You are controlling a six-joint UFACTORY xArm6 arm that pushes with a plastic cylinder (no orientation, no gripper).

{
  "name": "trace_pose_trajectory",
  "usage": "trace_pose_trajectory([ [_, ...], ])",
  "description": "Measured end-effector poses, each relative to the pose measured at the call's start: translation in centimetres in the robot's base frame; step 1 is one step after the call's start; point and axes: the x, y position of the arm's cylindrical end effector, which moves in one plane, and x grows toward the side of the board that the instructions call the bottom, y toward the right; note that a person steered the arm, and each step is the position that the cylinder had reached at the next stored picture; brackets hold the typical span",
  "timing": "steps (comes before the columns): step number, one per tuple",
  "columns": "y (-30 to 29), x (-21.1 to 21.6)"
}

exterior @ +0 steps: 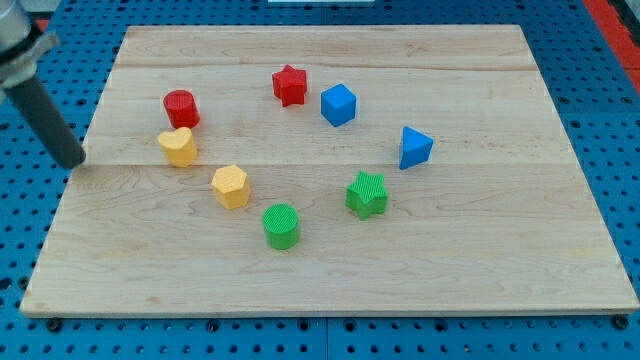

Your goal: Slide the red circle a bit right

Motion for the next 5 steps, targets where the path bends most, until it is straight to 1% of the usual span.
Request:
trace_pose_trajectory([
  [1,4.6,-2.2],
  [2,5.9,-5.9],
  [3,9.7,-7.1],
  [5,11.1,-7.1],
])
